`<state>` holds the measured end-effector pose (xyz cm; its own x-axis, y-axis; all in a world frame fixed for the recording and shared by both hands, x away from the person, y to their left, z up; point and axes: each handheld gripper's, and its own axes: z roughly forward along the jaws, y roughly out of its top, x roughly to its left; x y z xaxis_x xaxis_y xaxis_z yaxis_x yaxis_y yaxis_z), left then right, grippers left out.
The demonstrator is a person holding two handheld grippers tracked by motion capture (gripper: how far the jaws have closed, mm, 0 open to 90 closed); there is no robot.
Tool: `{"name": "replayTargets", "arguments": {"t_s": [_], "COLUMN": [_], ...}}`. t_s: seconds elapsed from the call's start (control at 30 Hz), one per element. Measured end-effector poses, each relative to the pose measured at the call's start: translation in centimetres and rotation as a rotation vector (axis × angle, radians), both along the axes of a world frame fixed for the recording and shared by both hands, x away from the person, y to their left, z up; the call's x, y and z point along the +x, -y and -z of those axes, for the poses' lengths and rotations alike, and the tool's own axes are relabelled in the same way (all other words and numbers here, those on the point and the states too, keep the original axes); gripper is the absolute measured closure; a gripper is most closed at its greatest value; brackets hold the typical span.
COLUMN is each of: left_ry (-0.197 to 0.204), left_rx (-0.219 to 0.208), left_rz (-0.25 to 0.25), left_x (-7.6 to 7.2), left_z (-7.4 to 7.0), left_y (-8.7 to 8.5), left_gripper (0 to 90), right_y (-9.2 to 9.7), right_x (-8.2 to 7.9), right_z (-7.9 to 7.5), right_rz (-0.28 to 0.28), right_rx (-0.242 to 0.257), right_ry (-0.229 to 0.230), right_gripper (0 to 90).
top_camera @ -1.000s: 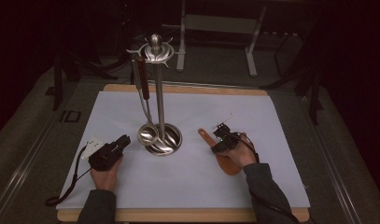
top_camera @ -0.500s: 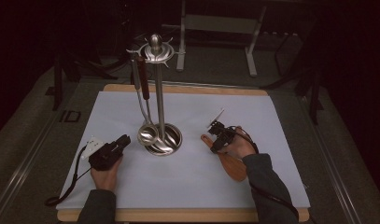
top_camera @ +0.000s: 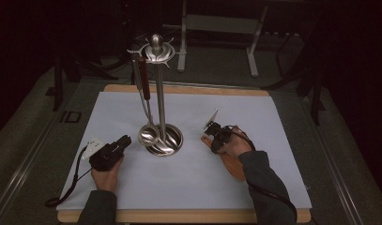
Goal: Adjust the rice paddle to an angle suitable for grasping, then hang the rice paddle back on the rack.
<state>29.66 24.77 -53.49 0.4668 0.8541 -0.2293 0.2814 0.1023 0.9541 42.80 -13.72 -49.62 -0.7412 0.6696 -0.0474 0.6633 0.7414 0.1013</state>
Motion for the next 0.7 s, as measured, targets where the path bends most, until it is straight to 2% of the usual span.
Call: {"name": "replayTargets", "arguments": {"t_s": [0.13,0.37,0.7], "left_ry": [0.001,0.0,-0.003], "left_rx": [-0.001,0.001,0.003], "left_rz": [0.0,0.002,0.0], "left_x": [0.01,0.01,0.01], "left_z": [0.0,0.0,0.01], "left_y": [0.01,0.0,0.02], "left_gripper": [78.0,78.2,78.2], "right_y": [0.27,0.45,0.67], "right_x": [-0.03,-0.31,-0.83], "right_z": [-0.05,-0.24,-0.63], "right_rz": [0.017,0.03,0.023], "right_rx": [0.02,0.039,0.085], "right_ry": [-0.003,0.021,0.054], "right_gripper": [66.3,66.3,66.3]}}
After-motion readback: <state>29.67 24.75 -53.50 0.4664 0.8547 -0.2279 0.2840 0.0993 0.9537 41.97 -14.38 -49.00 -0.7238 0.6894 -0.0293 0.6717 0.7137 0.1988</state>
